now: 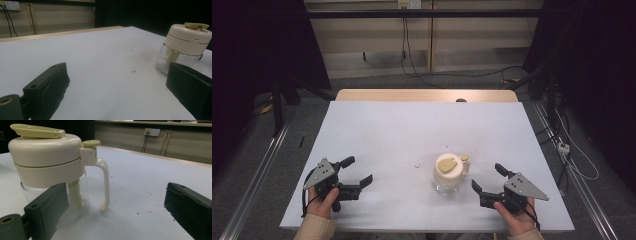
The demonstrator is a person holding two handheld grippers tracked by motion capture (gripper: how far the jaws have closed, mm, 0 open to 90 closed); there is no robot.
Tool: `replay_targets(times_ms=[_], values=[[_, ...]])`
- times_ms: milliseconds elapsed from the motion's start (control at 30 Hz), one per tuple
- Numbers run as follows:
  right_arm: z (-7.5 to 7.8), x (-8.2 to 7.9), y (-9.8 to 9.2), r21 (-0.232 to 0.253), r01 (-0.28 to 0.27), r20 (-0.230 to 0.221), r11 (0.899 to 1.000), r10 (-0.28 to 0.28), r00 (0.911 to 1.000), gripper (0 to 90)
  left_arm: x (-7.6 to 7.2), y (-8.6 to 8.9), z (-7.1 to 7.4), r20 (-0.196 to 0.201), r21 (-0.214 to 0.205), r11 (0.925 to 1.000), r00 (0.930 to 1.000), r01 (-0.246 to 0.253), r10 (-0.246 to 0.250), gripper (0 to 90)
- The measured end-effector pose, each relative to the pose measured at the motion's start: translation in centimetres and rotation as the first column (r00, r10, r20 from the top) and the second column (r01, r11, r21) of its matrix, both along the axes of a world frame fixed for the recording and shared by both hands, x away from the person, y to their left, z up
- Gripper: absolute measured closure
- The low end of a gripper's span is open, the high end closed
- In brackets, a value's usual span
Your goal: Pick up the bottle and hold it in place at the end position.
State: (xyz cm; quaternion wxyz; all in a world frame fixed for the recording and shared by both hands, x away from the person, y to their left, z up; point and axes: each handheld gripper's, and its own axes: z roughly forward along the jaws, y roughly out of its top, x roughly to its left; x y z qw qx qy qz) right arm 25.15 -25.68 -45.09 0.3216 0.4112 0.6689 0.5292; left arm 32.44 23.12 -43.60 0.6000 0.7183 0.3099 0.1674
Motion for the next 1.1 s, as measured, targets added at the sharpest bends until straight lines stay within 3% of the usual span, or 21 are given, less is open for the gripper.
replay_targets(times_ms=[700, 1100], values=[[0.0, 0.4, 2.7, 0.014, -0.097, -0.041, 0.995, 0.097, 0.9944, 4.6, -0.1, -0.7, 0.0, 0.001, 0.007, 0.9995, 0.9996, 0.029, -0.030, 4.0], [0.3, 0.3, 4.1, 0.026, -0.131, -0.038, 0.991, 0.132, 0.9905, 6.7, -0.2, -0.8, 0.1, 0.007, 0.014, 0.9994, 0.9995, 0.031, -0.031, 4.0]])
